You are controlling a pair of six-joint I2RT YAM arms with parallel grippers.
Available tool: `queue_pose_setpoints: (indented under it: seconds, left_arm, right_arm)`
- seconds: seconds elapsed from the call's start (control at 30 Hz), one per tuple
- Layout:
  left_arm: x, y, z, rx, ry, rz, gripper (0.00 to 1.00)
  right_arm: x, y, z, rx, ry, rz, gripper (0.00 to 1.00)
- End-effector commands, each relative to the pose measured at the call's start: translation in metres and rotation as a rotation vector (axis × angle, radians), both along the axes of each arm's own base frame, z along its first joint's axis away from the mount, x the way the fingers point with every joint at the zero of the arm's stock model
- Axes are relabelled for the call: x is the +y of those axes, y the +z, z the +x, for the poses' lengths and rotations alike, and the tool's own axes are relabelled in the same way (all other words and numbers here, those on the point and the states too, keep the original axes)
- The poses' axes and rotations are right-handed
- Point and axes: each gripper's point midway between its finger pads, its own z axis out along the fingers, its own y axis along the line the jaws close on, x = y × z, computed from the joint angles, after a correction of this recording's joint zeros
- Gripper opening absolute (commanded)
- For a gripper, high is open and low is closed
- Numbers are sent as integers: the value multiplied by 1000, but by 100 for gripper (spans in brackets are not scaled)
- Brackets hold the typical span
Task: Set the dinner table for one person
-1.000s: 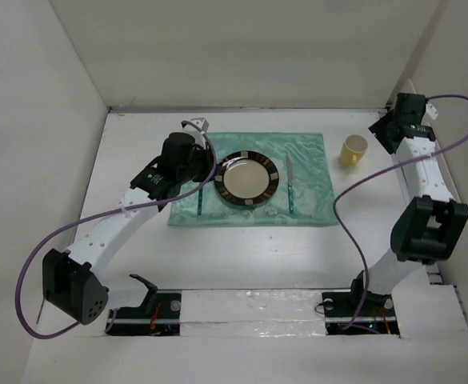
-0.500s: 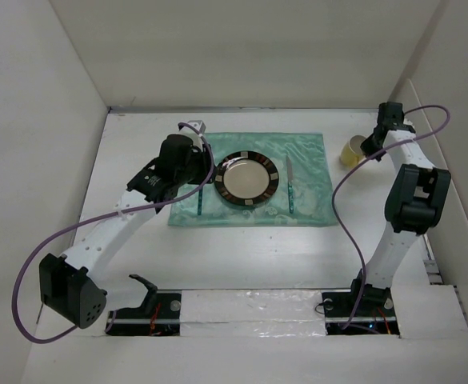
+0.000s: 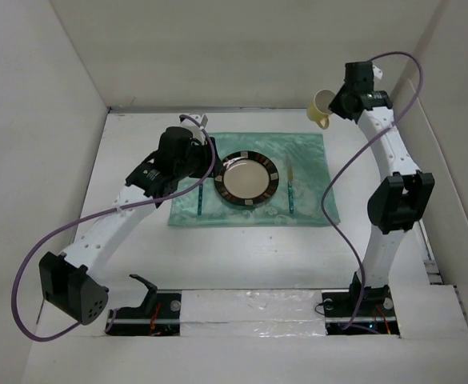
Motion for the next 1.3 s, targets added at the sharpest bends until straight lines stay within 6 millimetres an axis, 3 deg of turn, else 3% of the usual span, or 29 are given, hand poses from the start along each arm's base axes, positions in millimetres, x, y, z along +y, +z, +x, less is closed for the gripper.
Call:
queue_pose_setpoints:
  seconds: [0.0, 0.2, 0.3, 0.57, 0.87, 0.93, 0.97, 1.1, 1.23, 1.27]
  left_arm:
    - [-3, 19, 6, -45, -18, -14, 45]
    - [1, 14, 11, -39, 2, -3, 45]
    - [2, 11, 14, -31, 12, -4, 45]
    - [3, 3, 18, -15, 23, -4, 45]
    - [2, 0, 21, -8, 33, -10, 45]
    - [2, 1, 20, -9, 35, -15, 45]
    - [3, 0, 20, -7, 37, -15, 45]
    - [3, 3, 19, -14, 39, -23, 45]
    - [9, 21, 25, -57, 74, -13, 46]
    - [10, 34, 28, -84, 82, -20, 46]
  right_arm:
    - [12, -19, 7, 72, 40, -33, 0]
    - [32, -40, 24, 161, 90, -78, 0]
    - [32, -49, 25, 179, 93, -82, 0]
    - [31, -97, 23, 284, 98, -97, 0]
    - [26, -124, 22, 335, 76, -119, 1]
    - [25, -122, 22, 327, 72, -121, 15]
    - [25, -121, 23, 321, 71, -122, 27]
    - [29, -104, 26, 280, 81, -101, 40]
    - [40, -50, 31, 155, 110, -44, 47]
    - [39, -12, 31, 65, 117, -20, 48]
